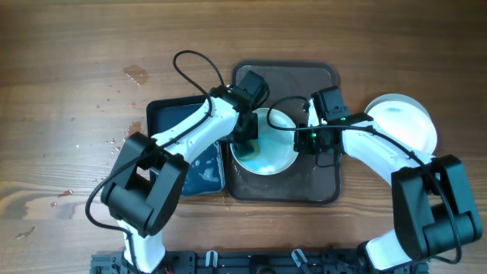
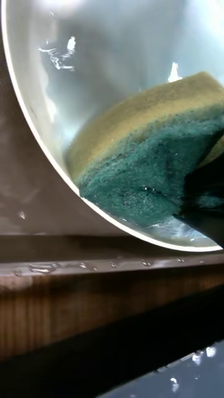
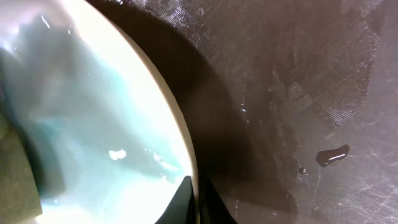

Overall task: Clean dirty plates on tray and stack at the side
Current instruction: 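Scrub the last plate with the sponge, then drop sponge in black tray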

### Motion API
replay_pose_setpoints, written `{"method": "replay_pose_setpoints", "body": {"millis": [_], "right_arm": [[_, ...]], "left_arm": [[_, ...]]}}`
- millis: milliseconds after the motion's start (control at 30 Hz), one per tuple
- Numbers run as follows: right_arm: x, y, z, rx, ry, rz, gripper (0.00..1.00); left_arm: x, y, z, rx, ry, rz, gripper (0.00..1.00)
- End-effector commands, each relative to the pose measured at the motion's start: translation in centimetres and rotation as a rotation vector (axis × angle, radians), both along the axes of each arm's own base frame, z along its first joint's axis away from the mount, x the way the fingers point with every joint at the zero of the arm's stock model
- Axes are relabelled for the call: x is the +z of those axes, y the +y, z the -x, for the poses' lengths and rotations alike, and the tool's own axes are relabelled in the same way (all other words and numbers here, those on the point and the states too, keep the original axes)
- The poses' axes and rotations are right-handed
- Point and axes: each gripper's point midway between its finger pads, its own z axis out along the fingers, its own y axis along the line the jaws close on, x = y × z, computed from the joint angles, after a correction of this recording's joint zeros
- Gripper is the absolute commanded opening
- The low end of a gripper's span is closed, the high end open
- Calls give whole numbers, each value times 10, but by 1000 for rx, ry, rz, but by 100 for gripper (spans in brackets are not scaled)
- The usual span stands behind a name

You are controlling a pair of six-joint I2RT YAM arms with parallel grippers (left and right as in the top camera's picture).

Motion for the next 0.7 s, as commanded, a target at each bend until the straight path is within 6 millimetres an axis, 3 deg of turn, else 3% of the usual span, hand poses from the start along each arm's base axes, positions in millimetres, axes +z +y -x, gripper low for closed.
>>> {"method": "replay_pose_setpoints", "body": {"millis": [0,100,200,333,400,433,567,667], "right_arm": [[-15,-14,5,-24,39,70,4],[-15,-14,6,-22,40,71,4],[-15,-14,7,-21,47,73,4],[-15,-14,7,-21,47,73,4],[-15,-14,7,-20,47,74,4],[-15,-14,7,-20,47,74,4],[-15,-15,8,-20,48,73,4],[-15,-14,8,-20,48,73,4]], "left_arm": [[-4,-22,-9,-18,16,140,4],[5,-99,16,-150,118,498,4],[-3,-120,36,-208,170,562,4],[11,-148,54,-310,221,711,4],[0,-134,48,-269,204,630,4],[-12,-115,39,-221,181,532,4],[-43,-8,13,-30,104,59,4],[-40,44,5,34,81,-133,4]]}}
